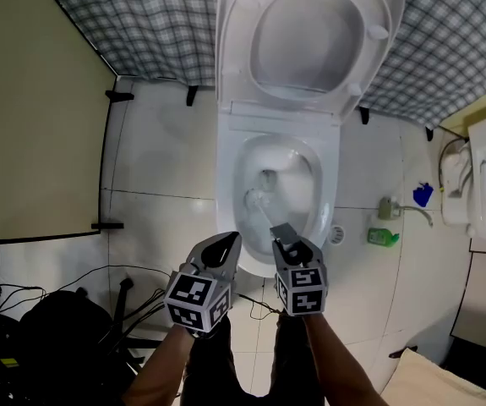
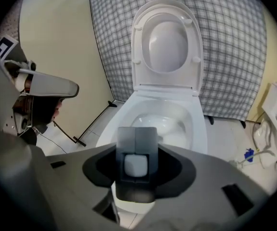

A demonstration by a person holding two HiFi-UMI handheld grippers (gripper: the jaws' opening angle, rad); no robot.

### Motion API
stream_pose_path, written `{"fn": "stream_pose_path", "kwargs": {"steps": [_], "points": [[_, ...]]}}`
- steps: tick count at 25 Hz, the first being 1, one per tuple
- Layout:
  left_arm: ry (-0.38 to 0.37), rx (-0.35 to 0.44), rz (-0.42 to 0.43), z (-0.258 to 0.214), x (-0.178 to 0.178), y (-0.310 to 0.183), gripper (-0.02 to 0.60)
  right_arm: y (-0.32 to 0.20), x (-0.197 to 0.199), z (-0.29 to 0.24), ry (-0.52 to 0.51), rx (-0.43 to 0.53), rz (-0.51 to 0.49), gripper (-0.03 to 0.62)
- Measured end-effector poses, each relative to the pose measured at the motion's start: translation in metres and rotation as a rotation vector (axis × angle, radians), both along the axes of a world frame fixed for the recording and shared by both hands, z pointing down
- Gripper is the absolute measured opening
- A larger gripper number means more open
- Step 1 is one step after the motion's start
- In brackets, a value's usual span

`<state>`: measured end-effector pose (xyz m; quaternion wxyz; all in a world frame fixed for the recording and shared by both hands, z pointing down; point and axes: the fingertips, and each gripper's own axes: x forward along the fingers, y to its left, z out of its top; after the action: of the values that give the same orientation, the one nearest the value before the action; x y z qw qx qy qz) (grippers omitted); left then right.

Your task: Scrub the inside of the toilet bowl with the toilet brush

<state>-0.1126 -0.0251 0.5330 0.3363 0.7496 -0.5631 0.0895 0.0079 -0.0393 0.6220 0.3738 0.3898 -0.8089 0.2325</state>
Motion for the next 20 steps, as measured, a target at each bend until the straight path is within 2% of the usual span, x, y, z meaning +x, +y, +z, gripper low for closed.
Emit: {"fn": "stream_pose_path", "kwargs": {"steps": [3, 7, 12, 16, 20], "points": [[-0.002, -0.001, -0.008, 0.002, -0.003, 0.000, 0.011, -0.014, -0.002, 0.010, -0.022, 0.007, 0.034, 0.204], [-0.005, -0.015, -0.013, 0.010, -0.005, 0.003, 0.011, -0.047, -0.003, 0.024, -0.066, -0.003, 0.133, 0.204], [-0.003, -0.027, -0.015, 0.018, -0.006, 0.007, 0.010, -0.074, 0.004, 0.053, -0.018, -0.027, 0.172, 0.206], [-0.003, -0.029, -0.015, 0.018, -0.008, 0.006, 0.011, -0.062, 0.018, 0.044, 0.029, -0.059, 0.134, 0.202], [0.007, -0.026, -0.008, 0.014, -0.002, 0.003, 0.011, -0.028, 0.043, 0.029, 0.061, -0.097, 0.166, 0.201]]}}
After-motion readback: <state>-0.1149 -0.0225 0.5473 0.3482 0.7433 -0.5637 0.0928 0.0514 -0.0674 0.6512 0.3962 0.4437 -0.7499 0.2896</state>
